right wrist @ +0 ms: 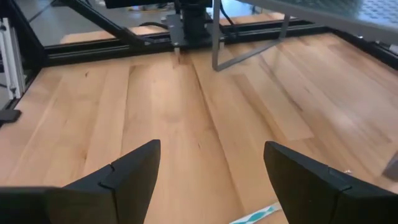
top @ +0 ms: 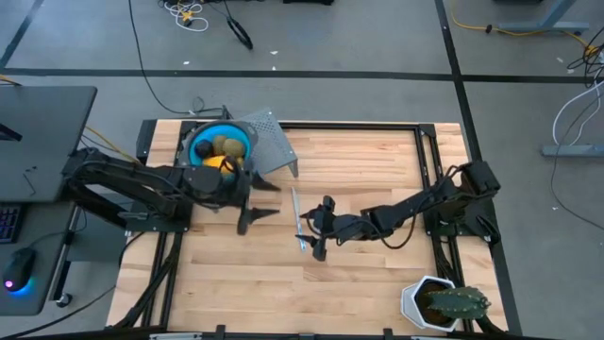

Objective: Pick & Place Fruit
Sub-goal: Put the white knife on the shelf

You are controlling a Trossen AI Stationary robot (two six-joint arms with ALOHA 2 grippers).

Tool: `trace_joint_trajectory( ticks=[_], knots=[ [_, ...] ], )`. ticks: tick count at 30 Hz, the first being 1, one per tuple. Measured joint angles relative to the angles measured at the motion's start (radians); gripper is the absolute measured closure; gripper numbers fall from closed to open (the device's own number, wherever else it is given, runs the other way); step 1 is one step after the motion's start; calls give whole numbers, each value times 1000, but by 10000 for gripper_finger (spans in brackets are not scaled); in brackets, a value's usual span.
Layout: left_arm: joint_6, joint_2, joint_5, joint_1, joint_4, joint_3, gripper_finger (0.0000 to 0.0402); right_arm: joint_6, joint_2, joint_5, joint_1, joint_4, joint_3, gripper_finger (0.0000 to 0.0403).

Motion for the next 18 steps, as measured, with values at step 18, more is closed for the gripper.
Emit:
trace_joint_trajectory(
  ticks=[18],
  knots=[
    [5,-115,71,-114,552,-326,199,148,162,216,85,-219,202,110]
  ],
)
